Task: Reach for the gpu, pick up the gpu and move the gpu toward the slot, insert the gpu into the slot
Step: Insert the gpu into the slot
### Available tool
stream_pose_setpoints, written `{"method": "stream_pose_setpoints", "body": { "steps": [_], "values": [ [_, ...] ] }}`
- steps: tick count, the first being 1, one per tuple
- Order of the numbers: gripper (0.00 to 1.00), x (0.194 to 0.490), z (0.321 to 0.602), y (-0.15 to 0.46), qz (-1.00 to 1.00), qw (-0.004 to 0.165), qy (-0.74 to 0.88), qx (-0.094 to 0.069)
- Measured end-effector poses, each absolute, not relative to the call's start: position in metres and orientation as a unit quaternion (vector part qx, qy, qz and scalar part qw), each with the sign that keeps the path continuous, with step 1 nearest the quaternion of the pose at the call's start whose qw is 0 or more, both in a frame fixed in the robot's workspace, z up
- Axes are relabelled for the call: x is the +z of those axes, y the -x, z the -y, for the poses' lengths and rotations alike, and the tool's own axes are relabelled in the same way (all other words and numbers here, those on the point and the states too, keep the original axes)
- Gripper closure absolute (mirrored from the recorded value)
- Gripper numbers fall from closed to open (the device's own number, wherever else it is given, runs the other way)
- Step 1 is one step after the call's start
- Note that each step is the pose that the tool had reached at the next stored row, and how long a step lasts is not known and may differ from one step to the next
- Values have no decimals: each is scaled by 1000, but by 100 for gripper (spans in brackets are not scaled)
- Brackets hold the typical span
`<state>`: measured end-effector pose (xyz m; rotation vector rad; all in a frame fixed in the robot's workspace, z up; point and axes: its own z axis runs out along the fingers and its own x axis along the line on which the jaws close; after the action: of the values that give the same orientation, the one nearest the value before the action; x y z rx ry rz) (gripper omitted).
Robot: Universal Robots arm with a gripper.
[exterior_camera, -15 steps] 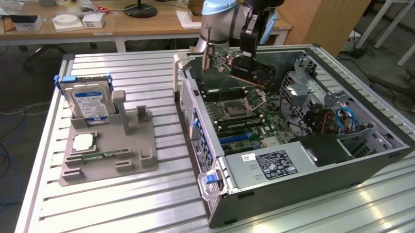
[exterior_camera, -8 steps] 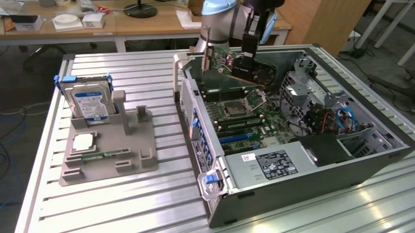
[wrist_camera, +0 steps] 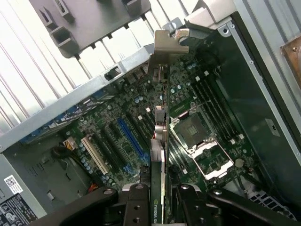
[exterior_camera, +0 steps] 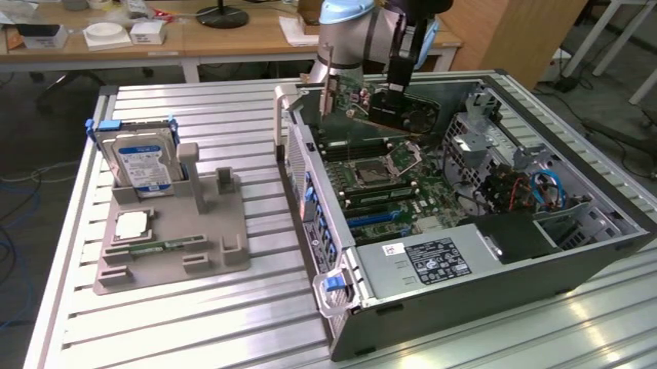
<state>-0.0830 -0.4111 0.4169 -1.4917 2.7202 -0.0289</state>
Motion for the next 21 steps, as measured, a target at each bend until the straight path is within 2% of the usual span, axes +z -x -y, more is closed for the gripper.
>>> {"method": "stream_pose_setpoints", "body": {
  "steps": [21],
  "values": [
    [75, 411, 412, 68, -838, 20, 545, -8]
  ]
}}
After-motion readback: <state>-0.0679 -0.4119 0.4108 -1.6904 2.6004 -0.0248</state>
